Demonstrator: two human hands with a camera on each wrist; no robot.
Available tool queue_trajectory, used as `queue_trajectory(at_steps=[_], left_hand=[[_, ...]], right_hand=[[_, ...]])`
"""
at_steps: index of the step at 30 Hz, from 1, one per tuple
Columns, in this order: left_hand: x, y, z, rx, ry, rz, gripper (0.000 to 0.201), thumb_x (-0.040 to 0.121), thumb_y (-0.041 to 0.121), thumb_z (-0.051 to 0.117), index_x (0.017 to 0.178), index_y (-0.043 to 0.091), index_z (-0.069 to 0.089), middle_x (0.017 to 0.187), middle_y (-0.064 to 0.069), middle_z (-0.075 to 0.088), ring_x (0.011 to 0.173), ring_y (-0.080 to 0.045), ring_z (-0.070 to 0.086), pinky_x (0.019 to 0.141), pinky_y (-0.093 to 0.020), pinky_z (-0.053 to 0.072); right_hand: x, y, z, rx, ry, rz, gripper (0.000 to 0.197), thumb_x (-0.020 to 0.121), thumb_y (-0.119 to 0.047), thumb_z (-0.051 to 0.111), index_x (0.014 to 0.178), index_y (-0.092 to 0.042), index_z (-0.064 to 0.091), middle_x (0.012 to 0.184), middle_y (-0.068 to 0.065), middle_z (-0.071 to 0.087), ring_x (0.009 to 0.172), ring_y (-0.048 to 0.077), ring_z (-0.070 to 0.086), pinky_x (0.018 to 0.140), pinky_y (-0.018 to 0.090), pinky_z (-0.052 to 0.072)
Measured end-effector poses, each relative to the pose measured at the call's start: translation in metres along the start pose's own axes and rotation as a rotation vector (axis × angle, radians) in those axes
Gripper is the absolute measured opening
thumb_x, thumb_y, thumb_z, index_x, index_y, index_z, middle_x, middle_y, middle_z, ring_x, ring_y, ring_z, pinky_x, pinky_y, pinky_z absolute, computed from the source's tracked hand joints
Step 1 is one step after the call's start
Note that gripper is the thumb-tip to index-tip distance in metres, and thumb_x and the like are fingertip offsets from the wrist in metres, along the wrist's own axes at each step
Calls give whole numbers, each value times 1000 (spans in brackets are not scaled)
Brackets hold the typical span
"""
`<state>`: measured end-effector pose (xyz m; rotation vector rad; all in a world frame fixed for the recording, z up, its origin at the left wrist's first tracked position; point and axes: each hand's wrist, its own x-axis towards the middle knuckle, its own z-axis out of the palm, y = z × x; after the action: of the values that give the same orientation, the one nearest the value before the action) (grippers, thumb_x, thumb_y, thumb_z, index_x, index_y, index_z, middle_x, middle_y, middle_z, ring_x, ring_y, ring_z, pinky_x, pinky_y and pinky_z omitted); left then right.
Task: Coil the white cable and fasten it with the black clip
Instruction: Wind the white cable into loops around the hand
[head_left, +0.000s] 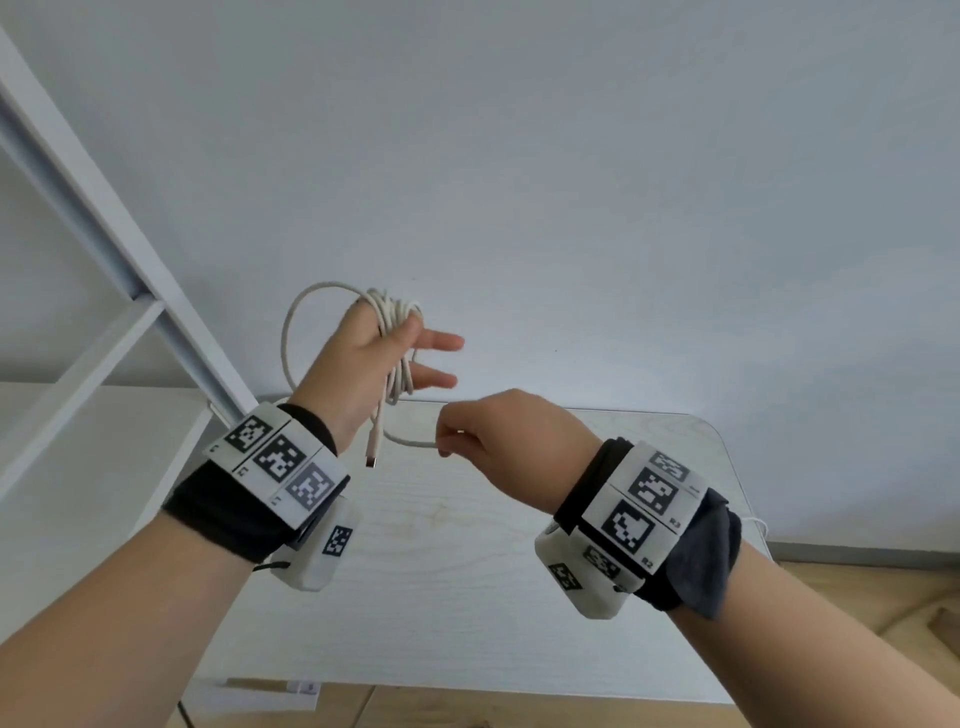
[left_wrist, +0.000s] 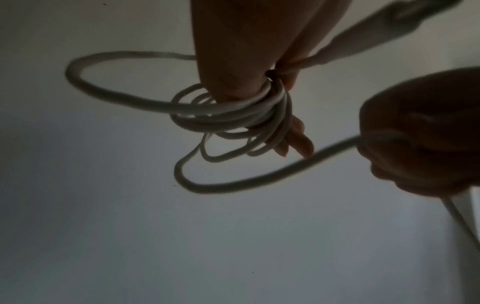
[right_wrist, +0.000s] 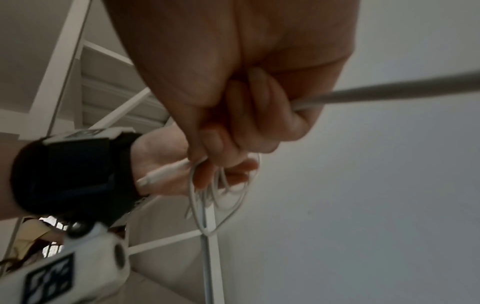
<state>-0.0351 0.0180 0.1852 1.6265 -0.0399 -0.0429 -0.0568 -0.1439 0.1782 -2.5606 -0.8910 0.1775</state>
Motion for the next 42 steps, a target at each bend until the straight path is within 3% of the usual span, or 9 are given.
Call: queue_trajectory(at_steps=[6,11,16,20,23,27,32,37,42], left_hand=[[-11,-1,7,95,-91,-99,21,95,28,47,105,13,59,81,-2,74,57,-27,68,63,-25,57],[-17,-4,14,-5,-163,-111,23,88,35,51,91,14,60,62,-5,65,41,-18,51,66,-41,56],[-21,-6,16,-68,-234,-150,44,89,45,42,98,7,61,51,2,45,40,-15,37,59,-34,49],[-25,-3,20,-30,-373,-220,57,87,58,28,86,10,60,45,5,37,34,-11,30,53,-29,48],[-29,0,24,-37,-453,-200,46,85,56,40,79,12,54,43,6,31,31,-7,25,45,-25,45],[-28,3,19,-256,-408,-197,27,87,36,52,73,12,50,39,8,29,27,-5,23,38,-19,40],[-14,11,-2,-646,-306,-155,30,90,34,39,70,16,53,34,8,31,26,0,20,34,-16,40],[14,18,-62,-1203,-501,-116,40,99,37,37,86,5,57,48,-5,54,40,-10,32,55,-28,50],[16,23,-65,-893,-88,-5,37,97,45,34,75,21,51,40,6,39,30,-7,36,48,-12,44]], right_hand=[[9,4,-26,16,209,-34,22,95,-29,42,90,-17,59,79,-1,64,73,21,57,65,34,47],[21,8,-34,81,305,-17,12,92,-29,48,93,-17,49,62,-9,53,60,16,52,61,36,47],[26,16,-42,109,348,-55,27,83,-43,59,86,-20,44,62,-6,54,59,16,51,60,36,47],[34,30,-46,119,409,-36,33,78,-44,64,83,-15,50,56,-7,46,53,15,45,59,37,46],[38,38,-42,153,435,-19,27,84,-42,59,78,-17,49,54,-7,45,51,11,42,57,34,42],[37,51,-30,253,455,54,32,94,-37,43,74,-13,53,54,-7,46,54,16,46,60,34,41],[25,86,-5,423,376,236,41,96,-34,33,62,-20,50,53,-6,44,48,10,38,55,26,34],[-8,129,24,401,282,402,41,95,-30,38,57,-18,47,51,-7,42,47,8,37,56,25,32],[-23,136,36,380,277,421,35,94,-28,42,62,-21,53,57,-4,44,54,13,40,58,28,34]])
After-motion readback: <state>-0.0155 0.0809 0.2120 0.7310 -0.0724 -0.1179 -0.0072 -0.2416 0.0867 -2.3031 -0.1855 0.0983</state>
